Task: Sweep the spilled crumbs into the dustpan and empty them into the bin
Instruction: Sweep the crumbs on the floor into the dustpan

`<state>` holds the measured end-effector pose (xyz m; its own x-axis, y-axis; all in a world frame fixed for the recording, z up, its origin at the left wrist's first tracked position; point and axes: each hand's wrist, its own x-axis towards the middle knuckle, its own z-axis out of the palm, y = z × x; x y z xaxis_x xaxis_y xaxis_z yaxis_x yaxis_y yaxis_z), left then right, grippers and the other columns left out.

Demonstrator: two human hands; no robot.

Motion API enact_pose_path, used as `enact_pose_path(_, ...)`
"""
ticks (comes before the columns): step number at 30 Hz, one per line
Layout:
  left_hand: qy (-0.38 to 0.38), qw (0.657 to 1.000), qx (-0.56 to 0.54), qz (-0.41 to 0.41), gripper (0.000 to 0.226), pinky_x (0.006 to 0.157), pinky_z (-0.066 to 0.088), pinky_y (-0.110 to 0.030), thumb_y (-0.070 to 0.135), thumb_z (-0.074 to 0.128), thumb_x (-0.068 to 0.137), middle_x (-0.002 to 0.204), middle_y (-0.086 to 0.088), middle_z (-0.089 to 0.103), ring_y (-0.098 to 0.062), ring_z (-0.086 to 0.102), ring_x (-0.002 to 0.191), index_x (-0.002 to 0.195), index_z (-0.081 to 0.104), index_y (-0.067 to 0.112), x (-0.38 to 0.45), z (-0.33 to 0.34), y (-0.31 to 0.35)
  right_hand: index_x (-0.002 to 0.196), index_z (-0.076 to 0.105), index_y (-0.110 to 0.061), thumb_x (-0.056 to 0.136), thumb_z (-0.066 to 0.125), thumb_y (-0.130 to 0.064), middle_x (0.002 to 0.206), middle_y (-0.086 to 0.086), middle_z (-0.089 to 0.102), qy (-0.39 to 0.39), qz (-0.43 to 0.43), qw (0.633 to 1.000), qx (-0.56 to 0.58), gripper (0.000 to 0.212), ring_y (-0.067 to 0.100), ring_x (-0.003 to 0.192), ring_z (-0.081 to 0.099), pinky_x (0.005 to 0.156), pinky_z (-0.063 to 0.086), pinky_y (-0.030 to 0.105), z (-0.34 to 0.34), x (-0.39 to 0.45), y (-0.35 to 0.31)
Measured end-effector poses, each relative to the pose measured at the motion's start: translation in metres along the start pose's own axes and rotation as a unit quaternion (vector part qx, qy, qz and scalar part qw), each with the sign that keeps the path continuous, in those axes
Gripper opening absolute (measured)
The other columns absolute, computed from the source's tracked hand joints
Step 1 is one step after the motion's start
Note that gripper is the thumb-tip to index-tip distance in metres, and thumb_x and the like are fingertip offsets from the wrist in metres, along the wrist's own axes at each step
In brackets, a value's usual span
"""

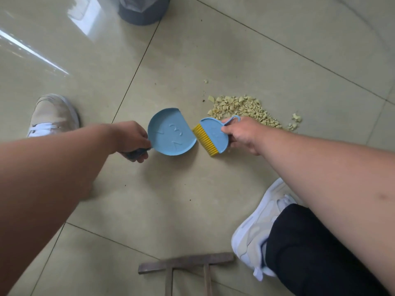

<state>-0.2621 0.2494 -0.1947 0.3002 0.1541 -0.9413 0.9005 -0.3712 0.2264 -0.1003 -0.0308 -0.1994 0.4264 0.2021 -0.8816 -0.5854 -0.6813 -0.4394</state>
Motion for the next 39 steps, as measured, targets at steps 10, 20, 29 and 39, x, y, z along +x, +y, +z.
enact_pose_path(10,0.003,1.0,0.009,0.022,0.019,0.079,0.067,-0.04,0.011,0.064,0.104,0.084,-0.012,0.084,-0.022,0.078,0.07,0.106,0.072,-0.006,-0.006,0.005,0.013,0.108,0.067,-0.017,0.102,0.058,-0.005,0.108,0.01,0.074,-0.059,0.032,0.997,0.025,0.016,0.023,0.093,0.073,0.077,0.058,0.038,-0.03,-0.015,-0.012)
enact_pose_path(20,-0.048,0.996,0.073,-0.014,0.023,0.086,0.067,-0.051,0.012,0.06,0.1,0.082,-0.015,0.083,-0.035,0.083,0.087,0.101,0.075,-0.006,-0.013,0.047,0.025,0.111,0.072,-0.017,0.098,0.063,-0.005,0.115,0.012,0.072,-0.069,0.028,0.982,-0.176,0.02,0.026,0.108,0.07,0.097,0.058,0.044,-0.027,-0.01,0.024)
enact_pose_path(29,0.04,0.999,0.01,0.034,0.017,0.061,0.058,-0.031,0.006,0.056,0.103,0.083,-0.017,0.074,-0.027,0.067,0.064,0.098,0.069,-0.002,-0.005,0.054,0.044,0.089,0.07,-0.024,0.095,0.067,-0.01,0.109,0.01,0.071,0.033,-0.046,0.99,-0.131,0.016,0.026,0.102,0.069,0.096,0.059,0.048,-0.062,0.004,-0.008)
enact_pose_path(39,0.151,0.987,-0.038,0.043,0.022,0.057,0.05,-0.029,0.009,0.056,0.092,0.072,-0.016,0.071,-0.028,0.06,0.057,0.089,0.073,-0.004,0.006,-0.004,0.032,0.098,0.057,-0.02,0.103,0.051,-0.005,0.095,0.008,0.07,0.021,-0.031,0.962,0.271,0.016,0.023,0.08,0.071,0.079,0.06,0.044,-0.028,0.034,-0.065)
